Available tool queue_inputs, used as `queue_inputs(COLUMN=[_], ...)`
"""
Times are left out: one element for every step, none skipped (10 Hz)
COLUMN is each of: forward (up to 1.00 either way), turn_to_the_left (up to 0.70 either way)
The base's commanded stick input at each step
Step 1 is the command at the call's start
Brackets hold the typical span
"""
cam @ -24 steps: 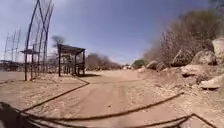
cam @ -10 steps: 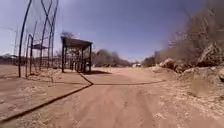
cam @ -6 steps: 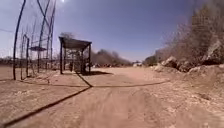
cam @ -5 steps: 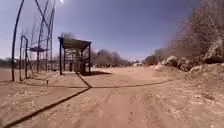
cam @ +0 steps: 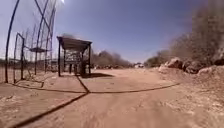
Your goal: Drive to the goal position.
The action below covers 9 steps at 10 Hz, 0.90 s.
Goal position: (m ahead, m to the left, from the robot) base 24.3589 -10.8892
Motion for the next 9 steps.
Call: queue_inputs(forward=[0.85,0.85,0.85,0.85,0.85,0.85,0.85,0.85,0.85], turn_to_the_left=[0.00,0.00,0.00,0.00,0.00,0.00,0.00,0.00,0.00])
